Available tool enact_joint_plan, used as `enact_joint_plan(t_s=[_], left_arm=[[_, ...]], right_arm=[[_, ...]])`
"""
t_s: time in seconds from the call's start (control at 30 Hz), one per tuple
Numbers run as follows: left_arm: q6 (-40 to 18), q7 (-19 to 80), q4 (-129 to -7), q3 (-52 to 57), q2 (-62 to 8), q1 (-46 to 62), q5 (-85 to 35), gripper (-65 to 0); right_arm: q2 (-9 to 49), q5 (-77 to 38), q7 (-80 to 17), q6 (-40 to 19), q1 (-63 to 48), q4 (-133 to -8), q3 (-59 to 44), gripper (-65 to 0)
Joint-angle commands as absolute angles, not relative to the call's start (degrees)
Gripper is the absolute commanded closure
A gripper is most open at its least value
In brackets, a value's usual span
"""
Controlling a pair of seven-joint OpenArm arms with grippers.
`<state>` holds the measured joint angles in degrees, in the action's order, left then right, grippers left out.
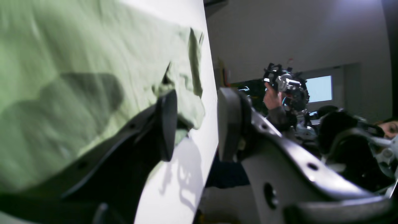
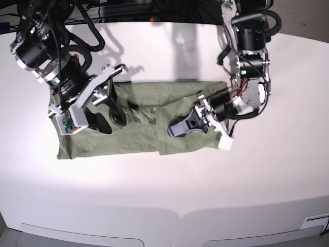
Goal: Fold the T-shirt properly
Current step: 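Fold the strip end with the left gripper toward the right gripper, then grasp both ends of the folded shirt with both grippers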
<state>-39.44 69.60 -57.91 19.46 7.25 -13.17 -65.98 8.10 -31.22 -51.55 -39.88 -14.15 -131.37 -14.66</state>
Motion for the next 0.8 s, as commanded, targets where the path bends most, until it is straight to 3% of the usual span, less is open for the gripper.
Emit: enact_joint_plan(t_s=[0.0,0.23,0.4,0.53,0.6,0.77], left_arm=[[-40.0,70.4,-58.9,19.3,7.5,-15.1,-67.5,-21.8],[-40.0,78.8,-58.9,19.3,4.9,-20.2,-67.4,-21.7],[-40.0,75.9,-58.9,19.3,0.0,-24.2,-61.8,-21.5],[-40.0,75.3,-59.0,19.3,0.7,-26.9,-59.9,-21.5],[-40.0,74.0,-59.0,19.2,1.4,-28.4,-55.7,-21.5],[-40.0,64.8,-59.0,14.5,1.9,-31.5,-43.1,-21.6]], right_arm=[[8.3,-31.9,-50.4,-40.0,-13.6,-132.5,-14.8,-19.9],[8.3,-27.6,-50.3,-40.0,-13.3,-132.5,-16.4,-19.9],[8.5,-21.2,-50.0,-37.7,-12.2,-132.3,-26.2,-19.9],[9.2,-21.6,-50.2,-37.7,-9.9,-131.0,-34.6,-20.0],[10.6,-21.6,-50.2,-37.7,-9.6,-128.6,-37.3,-23.9],[15.0,-21.6,-46.1,-37.6,-9.5,-118.8,-39.7,-40.9]])
